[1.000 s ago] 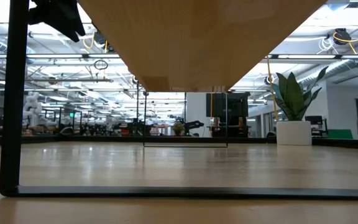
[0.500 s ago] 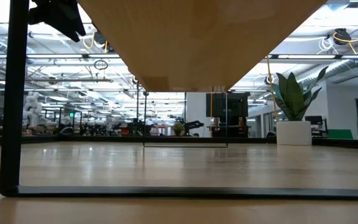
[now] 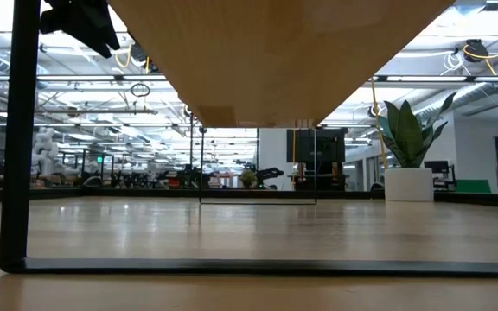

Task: Pick and place slides into the shelf
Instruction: Put the pink slides on the shelf

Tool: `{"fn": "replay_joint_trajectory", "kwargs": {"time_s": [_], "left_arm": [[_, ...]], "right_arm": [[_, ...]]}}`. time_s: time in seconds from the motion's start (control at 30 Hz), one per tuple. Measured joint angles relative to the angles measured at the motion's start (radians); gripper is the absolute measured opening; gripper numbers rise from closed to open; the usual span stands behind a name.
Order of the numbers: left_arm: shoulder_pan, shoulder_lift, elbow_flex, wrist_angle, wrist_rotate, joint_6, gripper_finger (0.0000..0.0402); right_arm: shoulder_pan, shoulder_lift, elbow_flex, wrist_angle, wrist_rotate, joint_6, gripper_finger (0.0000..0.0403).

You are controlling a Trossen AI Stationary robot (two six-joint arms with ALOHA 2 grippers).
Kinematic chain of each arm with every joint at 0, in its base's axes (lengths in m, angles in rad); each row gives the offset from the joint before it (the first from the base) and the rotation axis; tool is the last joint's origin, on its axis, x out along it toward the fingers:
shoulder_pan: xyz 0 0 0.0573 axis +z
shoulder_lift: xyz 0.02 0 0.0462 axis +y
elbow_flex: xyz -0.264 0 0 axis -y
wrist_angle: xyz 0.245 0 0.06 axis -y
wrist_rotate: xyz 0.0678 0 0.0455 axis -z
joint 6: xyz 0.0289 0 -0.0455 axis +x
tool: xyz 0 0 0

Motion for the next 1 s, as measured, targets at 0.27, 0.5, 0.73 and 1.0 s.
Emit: {"fn": "replay_joint_trajectory", "kwargs": {"time_s": [0.27, 0.5, 0.73, 1.0], "left_arm": [[0.0, 0.0, 0.0, 0.0, -0.008, 0.003, 0.0129], [0.0, 0.0, 0.0, 0.0, -0.011, 0.003, 0.0129], [0.0, 0.0, 0.0, 0.0, -0.012, 0.002, 0.0129], [0.0, 0.0, 0.0, 0.0, -0.012, 0.002, 0.0129]], "right_arm": [[-0.035, 0.016, 0.001, 0.003, -0.001, -0.001, 0.0], [-0.045, 0.028, 0.001, -0.001, -0.004, 0.001, 0.0], [-0.044, 0.028, 0.001, -0.004, -0.007, 0.01, 0.0], [-0.048, 0.028, 0.001, -0.066, -0.006, 0.0, 0.0]]}}
